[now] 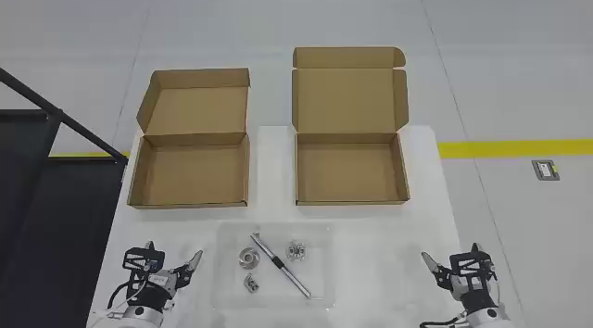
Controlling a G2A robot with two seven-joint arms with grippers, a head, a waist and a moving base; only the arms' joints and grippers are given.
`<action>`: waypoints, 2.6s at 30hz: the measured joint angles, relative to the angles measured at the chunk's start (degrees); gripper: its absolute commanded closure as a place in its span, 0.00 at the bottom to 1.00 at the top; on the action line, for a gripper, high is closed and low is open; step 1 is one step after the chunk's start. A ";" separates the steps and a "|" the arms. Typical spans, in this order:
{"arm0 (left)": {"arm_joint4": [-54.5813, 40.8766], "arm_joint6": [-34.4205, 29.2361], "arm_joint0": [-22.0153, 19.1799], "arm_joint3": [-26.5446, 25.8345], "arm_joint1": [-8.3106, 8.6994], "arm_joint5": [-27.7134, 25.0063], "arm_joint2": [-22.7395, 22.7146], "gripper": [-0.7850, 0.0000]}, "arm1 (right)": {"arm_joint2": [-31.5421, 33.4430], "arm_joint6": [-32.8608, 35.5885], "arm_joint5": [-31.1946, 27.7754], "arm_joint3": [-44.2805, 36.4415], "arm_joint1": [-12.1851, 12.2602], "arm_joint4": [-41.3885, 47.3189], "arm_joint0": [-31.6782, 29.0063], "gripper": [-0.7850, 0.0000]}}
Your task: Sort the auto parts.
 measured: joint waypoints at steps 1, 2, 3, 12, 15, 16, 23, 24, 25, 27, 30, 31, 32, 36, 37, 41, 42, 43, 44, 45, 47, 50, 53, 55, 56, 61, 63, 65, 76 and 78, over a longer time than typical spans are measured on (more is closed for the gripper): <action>0.00 0.00 0.00 0.00 0.00 0.00 0.00 0.00 | 0.00 0.00 0.00 0.00 0.00 0.00 0.00 0.00; 0.00 0.00 0.00 0.00 0.00 0.00 0.00 0.00 | 0.00 0.00 0.00 0.00 0.00 0.00 0.00 0.00; 0.00 0.00 0.00 0.00 0.00 0.00 0.00 0.00 | 0.00 0.00 0.00 0.00 0.00 0.00 0.00 0.00; 1.63 0.80 -0.14 -0.10 -0.04 0.83 -0.38 0.00 | -0.27 0.16 -0.23 -1.34 -0.08 -0.26 0.66 0.00; -0.42 2.54 0.22 -1.48 -0.11 0.29 -1.79 0.00 | -1.21 1.51 -3.03 -4.54 0.00 -1.82 1.87 0.00; -1.18 3.27 0.56 -2.08 -0.12 -0.09 -2.37 0.00 | -1.63 2.00 -5.15 -5.80 0.12 -2.36 2.27 0.00; -6.05 8.18 4.01 -6.10 -0.20 -2.77 -7.00 0.00 | -7.35 10.48 -24.61 -14.34 0.91 -6.63 7.35 0.00; -6.73 8.18 4.32 -6.36 -0.21 -3.32 -7.37 0.00 | -8.81 12.40 -25.56 -14.39 0.81 -6.18 8.45 0.00; -7.18 8.11 4.49 -6.50 -0.21 -3.74 -7.57 0.00 | -10.42 14.62 -26.15 -14.24 0.70 -5.68 9.66 0.00; -7.33 8.03 4.54 -6.54 -0.21 -3.92 -7.63 0.00 | -12.68 19.09 -26.93 -13.86 0.56 -5.09 11.73 0.00; -7.25 8.02 4.51 -6.51 -0.20 -3.86 -7.59 0.00 | -12.60 18.90 -26.90 -13.82 0.57 -5.11 11.66 0.00; -7.25 8.02 4.51 -6.51 -0.20 -3.86 -7.59 0.00 | -12.57 18.73 -26.88 -13.83 0.57 -5.12 11.63 0.00; -7.25 8.02 4.51 -6.51 -0.20 -3.85 -7.59 0.00 | -12.56 18.68 -26.88 -13.84 0.57 -5.12 11.62 0.00; -7.25 8.03 4.51 -6.51 -0.20 -3.85 -7.59 0.00 | -12.56 18.68 -26.87 -13.84 0.57 -5.13 11.62 0.00; -7.25 8.03 4.51 -6.51 -0.20 -3.85 -7.59 0.00 | -12.56 18.68 -26.87 -13.84 0.57 -5.13 11.62 0.00; -7.25 8.03 4.51 -6.51 -0.20 -3.85 -7.59 0.00 | -17.10 20.34 -31.22 -12.14 0.39 -7.29 14.88 0.00; -7.25 8.03 4.51 -6.51 -0.20 -3.85 -7.59 0.00 | -19.24 22.01 -32.03 -10.54 0.11 -7.04 16.82 0.00; -7.25 8.03 4.51 -6.51 -0.20 -3.85 -7.59 0.00 | -21.62 24.10 -32.36 -8.72 -0.30 -6.00 19.14 0.00; -7.25 8.03 4.51 -6.51 -0.20 -3.85 -7.59 0.00 | -24.98 27.35 -32.40 -6.01 -0.97 -4.08 22.70 0.00; -7.25 8.03 4.51 -6.51 -0.20 -3.85 -7.59 0.00 | -27.63 29.98 -32.21 -3.93 -1.56 -2.68 25.60 0.00; -7.25 8.03 4.51 -6.51 -0.20 -3.85 -7.59 0.00 | -33.62 35.86 -30.78 0.60 -3.08 0.00 32.15 0.00; -7.25 8.03 4.51 -6.51 -0.20 -3.85 -7.59 0.00 | -40.24 41.78 -27.84 6.39 -5.15 3.71 39.49 0.00; -7.25 8.03 4.51 -6.51 -0.20 -3.85 -7.59 0.00 | -44.32 44.83 -25.91 11.36 -6.71 5.96 44.34 0.00; -7.25 8.03 4.51 -6.51 -0.20 -3.85 -7.59 0.00 | -45.72 45.58 -25.05 14.06 -7.38 6.76 46.21 0.00; -7.25 8.03 4.51 -6.51 -0.20 -3.85 -7.59 0.00 | -46.54 46.22 -24.23 15.35 -7.79 6.96 47.19 0.00; -7.25 8.03 4.51 -6.51 -0.20 -3.85 -7.59 0.00 | -49.31 48.75 -20.44 18.01 -9.17 6.11 49.70 0.00; -7.25 8.03 4.51 -6.51 -0.20 -3.85 -7.59 0.00 | -50.52 49.78 -19.19 18.72 -9.74 5.32 50.57 0.00; -7.25 8.03 4.51 -6.51 -0.20 -3.85 -7.59 0.00 | -51.55 50.03 -18.63 19.63 -10.24 4.77 51.28 0.32; -7.25 8.03 4.51 -6.51 -0.20 -3.85 -7.59 0.00 | -53.32 50.54 -16.22 22.24 -11.63 1.25 52.66 1.00; -7.25 8.03 4.51 -6.51 -0.20 -3.85 -7.59 0.00 | -53.12 49.99 -16.67 21.29 -11.50 -0.15 52.17 1.00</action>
